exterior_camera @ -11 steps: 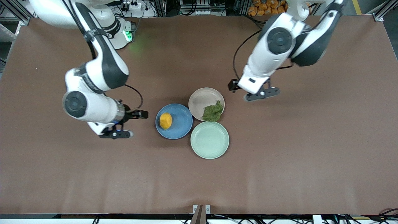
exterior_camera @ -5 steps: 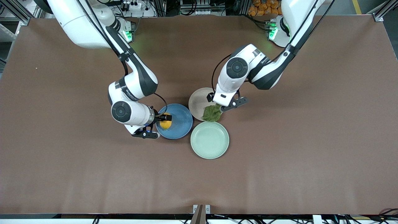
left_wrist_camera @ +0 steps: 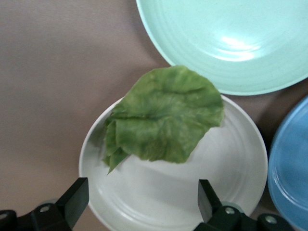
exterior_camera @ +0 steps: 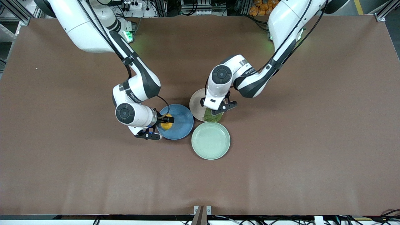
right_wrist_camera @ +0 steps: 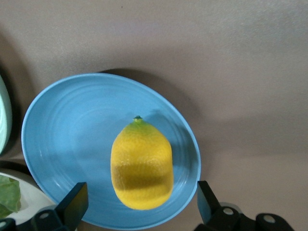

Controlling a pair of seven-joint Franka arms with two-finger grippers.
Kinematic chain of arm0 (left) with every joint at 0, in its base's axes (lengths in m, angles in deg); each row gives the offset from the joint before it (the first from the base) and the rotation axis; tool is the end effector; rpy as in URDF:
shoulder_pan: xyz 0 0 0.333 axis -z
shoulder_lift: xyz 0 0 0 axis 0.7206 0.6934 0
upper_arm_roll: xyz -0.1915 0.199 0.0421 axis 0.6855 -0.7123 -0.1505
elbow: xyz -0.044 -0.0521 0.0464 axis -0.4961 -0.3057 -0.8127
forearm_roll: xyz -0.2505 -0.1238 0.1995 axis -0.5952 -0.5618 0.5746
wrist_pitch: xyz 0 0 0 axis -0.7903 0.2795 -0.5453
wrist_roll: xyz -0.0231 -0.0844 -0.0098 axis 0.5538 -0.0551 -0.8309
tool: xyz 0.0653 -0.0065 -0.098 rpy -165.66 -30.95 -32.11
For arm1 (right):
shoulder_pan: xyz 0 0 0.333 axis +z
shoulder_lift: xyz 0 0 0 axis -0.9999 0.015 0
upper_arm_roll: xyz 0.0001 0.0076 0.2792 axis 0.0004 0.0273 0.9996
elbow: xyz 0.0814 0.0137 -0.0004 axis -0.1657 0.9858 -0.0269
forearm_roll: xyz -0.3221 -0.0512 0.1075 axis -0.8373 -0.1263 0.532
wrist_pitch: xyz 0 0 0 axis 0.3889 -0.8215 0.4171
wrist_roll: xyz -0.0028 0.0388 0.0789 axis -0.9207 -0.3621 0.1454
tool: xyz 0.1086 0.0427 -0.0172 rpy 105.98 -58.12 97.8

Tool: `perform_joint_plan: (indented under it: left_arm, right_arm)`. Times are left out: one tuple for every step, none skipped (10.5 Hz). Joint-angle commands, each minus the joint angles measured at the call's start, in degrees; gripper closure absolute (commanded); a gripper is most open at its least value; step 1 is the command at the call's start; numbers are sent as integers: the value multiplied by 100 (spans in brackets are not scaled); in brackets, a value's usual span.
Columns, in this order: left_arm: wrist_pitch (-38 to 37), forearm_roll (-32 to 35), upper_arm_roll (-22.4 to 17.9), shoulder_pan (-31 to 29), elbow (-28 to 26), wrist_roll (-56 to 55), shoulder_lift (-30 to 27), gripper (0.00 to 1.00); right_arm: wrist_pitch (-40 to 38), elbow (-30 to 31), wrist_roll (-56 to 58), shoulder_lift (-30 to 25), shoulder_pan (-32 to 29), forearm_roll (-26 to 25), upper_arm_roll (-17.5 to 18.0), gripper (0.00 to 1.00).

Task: Pick lemon and lettuce from blue and beige plates
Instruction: 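Close the right gripper on the lemon while the left gripper grasps the lettuce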

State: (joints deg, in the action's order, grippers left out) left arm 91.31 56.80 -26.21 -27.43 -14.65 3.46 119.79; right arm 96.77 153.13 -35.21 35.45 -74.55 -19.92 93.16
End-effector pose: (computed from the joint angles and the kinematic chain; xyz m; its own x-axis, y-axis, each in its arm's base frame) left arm 0.4313 -0.4257 0.2236 0.9170 0.3828 -0.1121 0.3857 -0.9226 0.0044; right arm 0.5393 0.2818 0.2254 0.9617 -0.1171 -0.2479 -0.1544 -0.9785 -0.1367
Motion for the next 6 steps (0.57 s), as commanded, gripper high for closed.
perform_joint_plan:
  left_arm:
    - [361, 308, -296, 189, 185, -171, 356, 0]
    - [510, 309, -428, 285, 185, -171, 426, 0]
    - [590, 300, -517, 347, 185, -180, 453, 0]
    - [634, 300, -535, 357, 194, -189, 497, 0]
    - [644, 291, -544, 357, 194, -198, 515, 0]
    - [644, 291, -544, 357, 211, -206, 541, 0]
  right_arm:
    - [141, -8, -167, 130, 0, 66, 86, 0]
    - [167, -8, -167, 157, 0, 66, 86, 0]
    - [281, -8, -167, 218, 0, 66, 86, 0]
    - [308, -8, -176, 262, 0, 66, 95, 0]
    - [308, 1, -176, 280, 0, 66, 95, 0]
    - [308, 1, -167, 306, 0, 66, 95, 6]
